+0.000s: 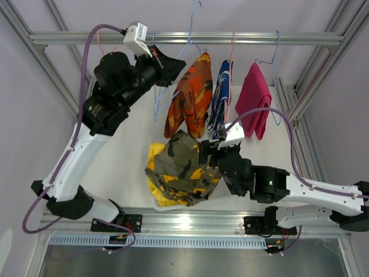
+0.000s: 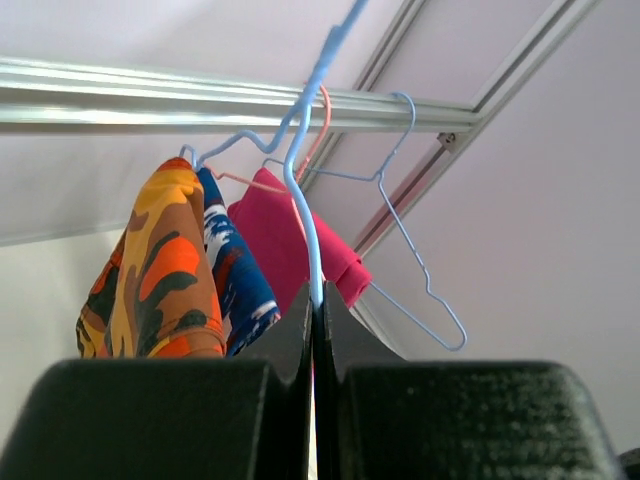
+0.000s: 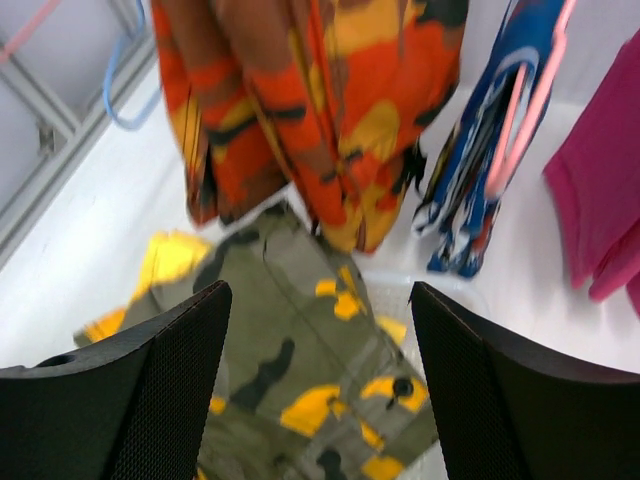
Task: Remove the trousers from the hanger
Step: Pick up the hanger from the clothesline, then remove the trousers from the hanger, then place the trousers in the bin.
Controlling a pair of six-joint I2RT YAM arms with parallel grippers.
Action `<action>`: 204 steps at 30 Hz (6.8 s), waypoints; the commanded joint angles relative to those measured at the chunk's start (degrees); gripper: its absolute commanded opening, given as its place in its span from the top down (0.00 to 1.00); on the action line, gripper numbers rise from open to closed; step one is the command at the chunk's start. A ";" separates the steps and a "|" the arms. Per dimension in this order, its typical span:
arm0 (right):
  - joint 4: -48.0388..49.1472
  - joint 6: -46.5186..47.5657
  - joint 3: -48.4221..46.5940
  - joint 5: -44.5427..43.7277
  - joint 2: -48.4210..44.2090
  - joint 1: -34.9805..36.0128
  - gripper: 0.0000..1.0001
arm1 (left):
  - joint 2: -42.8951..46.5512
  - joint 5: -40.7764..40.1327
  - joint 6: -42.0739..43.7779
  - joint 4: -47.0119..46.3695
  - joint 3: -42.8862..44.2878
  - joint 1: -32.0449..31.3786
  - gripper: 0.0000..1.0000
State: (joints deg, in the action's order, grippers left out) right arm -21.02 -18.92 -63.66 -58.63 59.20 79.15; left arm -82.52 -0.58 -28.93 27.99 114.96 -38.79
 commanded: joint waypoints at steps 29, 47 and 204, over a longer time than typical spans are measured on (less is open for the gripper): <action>28.40 16.02 -13.77 15.56 26.23 -17.19 0.25 | 16.95 -26.49 14.60 -16.91 -23.29 -15.62 1.00; 32.26 21.10 -17.20 16.00 29.30 -20.44 0.28 | 16.52 -28.95 14.78 -16.91 -24.43 -18.52 1.00; -1.75 15.41 -8.16 24.88 -19.19 -20.18 1.00 | 34.34 -48.02 7.90 5.23 -46.25 -23.71 0.99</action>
State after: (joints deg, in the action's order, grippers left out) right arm -30.22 -0.16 -73.78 -36.27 43.09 58.98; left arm -51.59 -45.15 -26.57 33.71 63.48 -62.13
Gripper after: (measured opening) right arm 0.140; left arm 0.006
